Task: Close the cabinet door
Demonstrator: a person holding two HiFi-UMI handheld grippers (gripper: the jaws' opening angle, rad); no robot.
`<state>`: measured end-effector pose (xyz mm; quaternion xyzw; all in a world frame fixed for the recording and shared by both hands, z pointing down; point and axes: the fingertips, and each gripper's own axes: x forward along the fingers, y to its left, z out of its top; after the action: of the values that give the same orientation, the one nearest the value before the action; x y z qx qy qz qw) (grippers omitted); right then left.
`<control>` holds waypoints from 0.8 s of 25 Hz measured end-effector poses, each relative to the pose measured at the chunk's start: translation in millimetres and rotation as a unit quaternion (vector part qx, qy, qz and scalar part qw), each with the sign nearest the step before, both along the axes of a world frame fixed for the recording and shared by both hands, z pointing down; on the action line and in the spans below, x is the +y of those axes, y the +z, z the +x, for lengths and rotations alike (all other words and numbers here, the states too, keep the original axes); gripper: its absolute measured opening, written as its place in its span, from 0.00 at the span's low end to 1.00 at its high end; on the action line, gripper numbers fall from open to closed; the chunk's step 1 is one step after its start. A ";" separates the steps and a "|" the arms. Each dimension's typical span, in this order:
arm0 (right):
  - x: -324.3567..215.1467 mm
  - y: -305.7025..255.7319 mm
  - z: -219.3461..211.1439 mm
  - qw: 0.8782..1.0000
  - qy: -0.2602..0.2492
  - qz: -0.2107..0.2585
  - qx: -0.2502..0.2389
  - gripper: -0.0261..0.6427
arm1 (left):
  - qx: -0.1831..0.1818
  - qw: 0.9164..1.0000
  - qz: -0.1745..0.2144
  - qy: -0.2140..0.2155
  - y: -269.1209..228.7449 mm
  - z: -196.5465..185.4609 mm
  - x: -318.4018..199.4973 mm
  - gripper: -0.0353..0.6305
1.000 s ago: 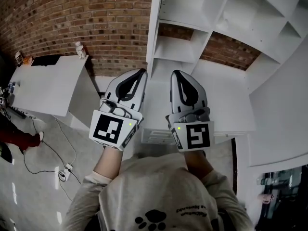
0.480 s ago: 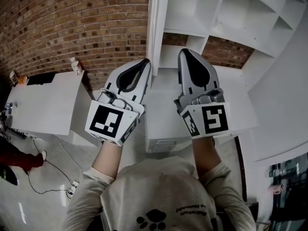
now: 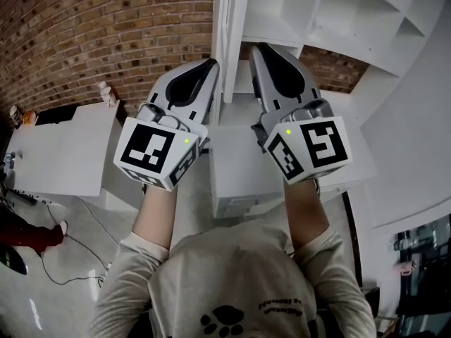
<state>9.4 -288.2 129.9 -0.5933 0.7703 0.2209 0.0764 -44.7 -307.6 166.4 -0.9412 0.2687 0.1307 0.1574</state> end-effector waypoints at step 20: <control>-13.5 -47.5 -31.4 1.000 -0.005 -0.022 -0.005 0.29 | 0.009 0.999 0.019 0.025 -20.1 -2.1 -0.2 0.06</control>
<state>-22.1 -301.6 82.4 -0.5921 0.7775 0.2003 0.0687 -46.8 -307.8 146.3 -0.9434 0.2436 0.1484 0.1692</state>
